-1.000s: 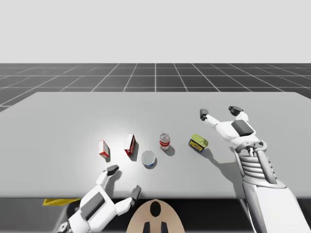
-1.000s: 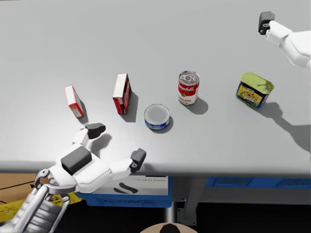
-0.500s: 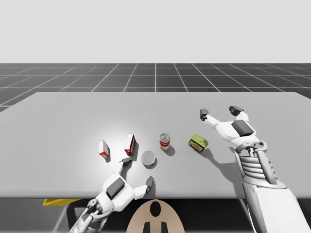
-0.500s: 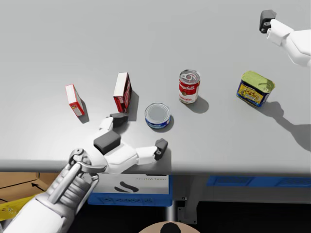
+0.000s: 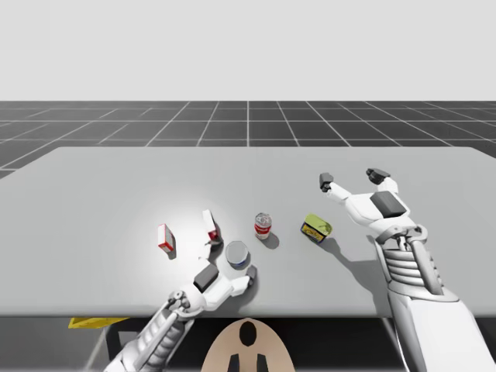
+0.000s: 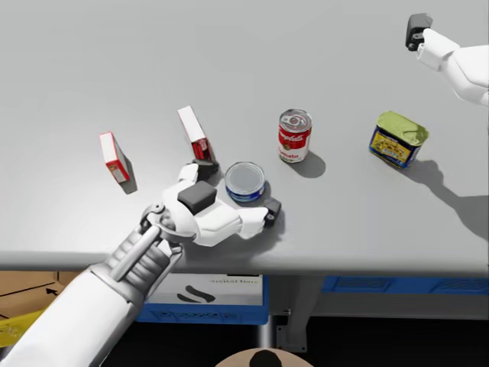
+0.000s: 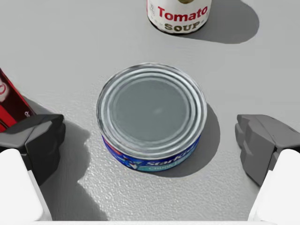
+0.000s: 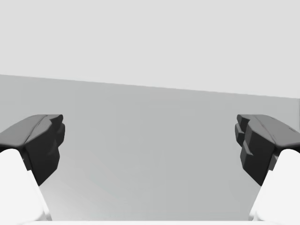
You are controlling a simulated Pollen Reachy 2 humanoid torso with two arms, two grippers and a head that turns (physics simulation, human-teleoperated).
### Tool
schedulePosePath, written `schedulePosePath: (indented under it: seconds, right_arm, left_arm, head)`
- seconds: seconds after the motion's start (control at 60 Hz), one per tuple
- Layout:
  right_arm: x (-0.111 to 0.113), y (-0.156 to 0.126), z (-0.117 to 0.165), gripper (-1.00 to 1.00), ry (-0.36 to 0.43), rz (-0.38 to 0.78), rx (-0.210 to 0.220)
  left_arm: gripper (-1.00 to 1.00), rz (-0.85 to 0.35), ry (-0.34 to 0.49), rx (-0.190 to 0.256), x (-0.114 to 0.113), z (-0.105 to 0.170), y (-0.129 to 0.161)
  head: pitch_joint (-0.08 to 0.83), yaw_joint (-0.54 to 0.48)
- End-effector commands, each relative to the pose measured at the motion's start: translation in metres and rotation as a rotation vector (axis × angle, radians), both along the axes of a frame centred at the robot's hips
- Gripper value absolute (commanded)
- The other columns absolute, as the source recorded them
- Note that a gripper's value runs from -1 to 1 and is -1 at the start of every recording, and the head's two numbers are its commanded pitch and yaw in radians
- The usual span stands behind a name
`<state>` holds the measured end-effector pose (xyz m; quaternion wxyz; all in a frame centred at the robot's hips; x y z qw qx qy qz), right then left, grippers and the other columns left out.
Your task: Grasp the tuna can and hold it up.
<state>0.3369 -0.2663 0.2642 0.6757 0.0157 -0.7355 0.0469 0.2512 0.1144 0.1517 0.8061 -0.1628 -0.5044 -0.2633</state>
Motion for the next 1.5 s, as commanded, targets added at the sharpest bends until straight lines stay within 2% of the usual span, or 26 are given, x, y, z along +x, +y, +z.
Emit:
schedulePosePath:
  seconds: [0.017, 0.333, 0.35, 0.383, 0.4, 0.567, 0.8, 0.983, 1.167, 1.317, 1.467, 1.5]
  right_arm:
    - [0.000, -0.001, 0.001, -1.00, -0.005, -0.001, -0.002]
    - [-0.001, -0.002, 0.002, -1.00, -0.010, -0.003, -0.002]
    - [-0.001, -0.002, 0.002, -1.00, -0.010, -0.003, -0.002]
    - [-0.001, -0.002, 0.002, -1.00, -0.010, -0.003, -0.002]
    - [-0.001, -0.002, 0.002, -1.00, -0.010, -0.004, -0.002]
    - [-0.002, -0.001, 0.002, -1.00, -0.011, -0.005, -0.001]
    - [-0.001, -0.002, 0.001, -1.00, -0.012, -0.010, -0.004]
    - [0.000, -0.002, 0.000, -1.00, -0.008, -0.009, 0.003]
    - [0.000, -0.003, 0.000, -1.00, -0.009, -0.011, 0.005]
    - [0.001, -0.005, 0.000, -1.00, -0.010, -0.011, 0.004]
    - [0.001, -0.005, 0.001, -1.00, -0.010, -0.012, 0.007]
    - [0.002, -0.005, 0.001, -1.00, -0.011, -0.011, 0.007]
  left_arm:
    - [-1.00, 0.008, 0.019, -0.067, 0.007, 0.001, -0.033]
    - [-1.00, 0.015, 0.018, -0.050, 0.013, -0.005, -0.040]
    - [-0.62, 0.021, 0.015, -0.045, 0.012, -0.006, -0.040]
    - [0.88, 0.014, 0.023, -0.048, 0.011, -0.006, -0.039]
    - [0.98, 0.013, 0.023, -0.046, 0.010, -0.006, -0.039]
    - [1.00, 0.010, 0.015, -0.025, 0.005, -0.007, -0.037]
    - [1.00, 0.005, -0.001, -0.017, 0.002, -0.007, -0.036]
    - [1.00, 0.005, 0.001, -0.016, 0.001, -0.007, -0.036]
    - [1.00, 0.007, -0.003, -0.013, 0.000, -0.003, -0.035]
    - [1.00, 0.006, -0.055, -0.027, 0.001, 0.026, -0.031]
    - [1.00, 0.013, -0.155, -0.044, 0.003, 0.074, -0.021]
    - [1.00, 0.019, -0.195, -0.055, 0.004, 0.093, -0.017]
  head:
    - [0.793, 0.06]
    - [0.791, 0.05]
    - [0.790, 0.05]
    - [0.790, 0.05]
    - [0.790, 0.05]
    - [0.769, 0.05]
    - [0.598, 0.07]
    - [0.421, 0.08]
    - [0.356, 0.08]
    - [0.351, 0.07]
    - [0.349, 0.07]
    - [0.348, 0.07]
